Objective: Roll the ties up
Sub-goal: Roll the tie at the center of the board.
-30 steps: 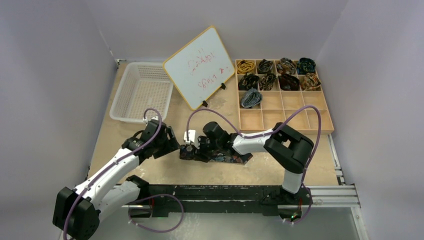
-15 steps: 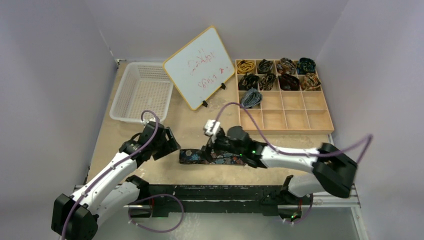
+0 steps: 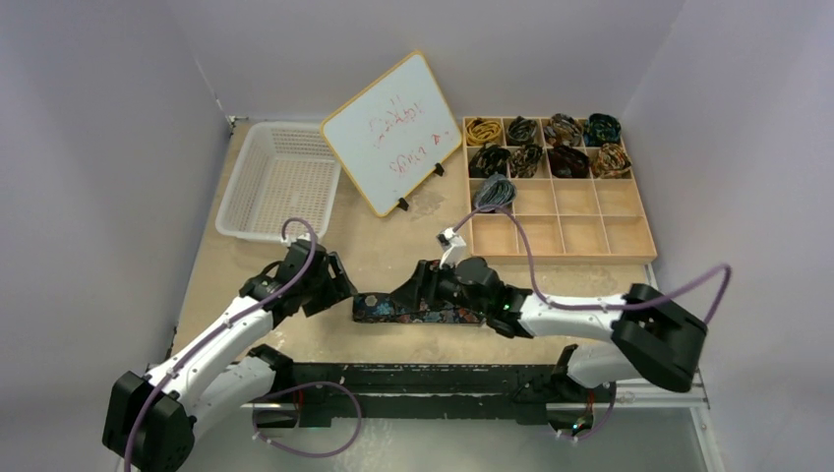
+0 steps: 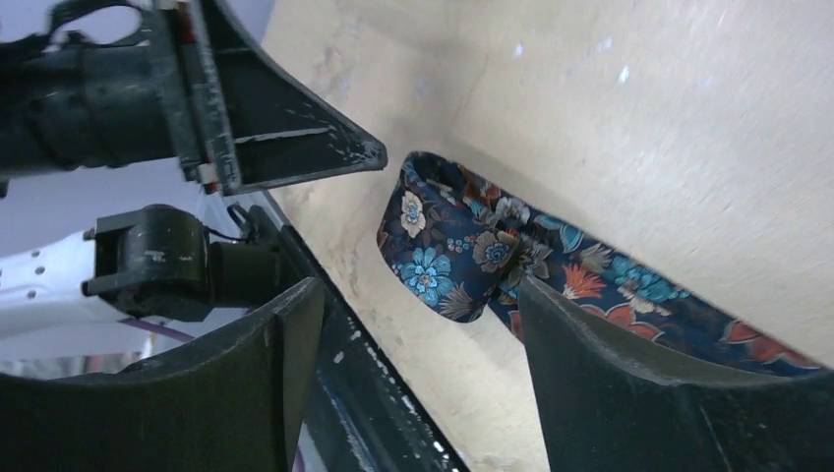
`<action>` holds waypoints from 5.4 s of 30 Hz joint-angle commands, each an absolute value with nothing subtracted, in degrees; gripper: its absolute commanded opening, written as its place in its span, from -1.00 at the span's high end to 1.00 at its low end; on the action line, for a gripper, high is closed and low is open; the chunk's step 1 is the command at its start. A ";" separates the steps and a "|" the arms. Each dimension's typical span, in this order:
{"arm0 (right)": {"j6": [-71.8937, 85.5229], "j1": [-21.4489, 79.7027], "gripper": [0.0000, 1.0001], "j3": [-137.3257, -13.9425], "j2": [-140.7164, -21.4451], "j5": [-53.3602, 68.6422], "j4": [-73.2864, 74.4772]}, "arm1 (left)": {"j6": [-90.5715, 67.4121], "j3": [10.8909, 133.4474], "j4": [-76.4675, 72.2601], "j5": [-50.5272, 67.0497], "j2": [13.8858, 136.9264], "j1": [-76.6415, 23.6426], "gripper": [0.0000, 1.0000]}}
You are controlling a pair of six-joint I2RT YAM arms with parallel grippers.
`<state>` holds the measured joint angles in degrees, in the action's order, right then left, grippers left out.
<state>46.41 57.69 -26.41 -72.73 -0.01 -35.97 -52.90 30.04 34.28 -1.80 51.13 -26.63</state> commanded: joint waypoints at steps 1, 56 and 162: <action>57.53 57.67 -0.41 -31.86 -81.13 6.41 -34.21 | -52.14 28.92 31.79 -0.68 51.62 -26.17 -0.37; 62.53 50.83 0.43 -34.18 -102.01 14.59 -33.62 | -43.84 17.88 7.16 23.62 50.62 -19.18 -0.42; 56.02 47.73 0.44 -41.15 -85.39 1.19 -13.49 | -53.47 54.52 54.38 -30.63 76.42 -49.35 0.39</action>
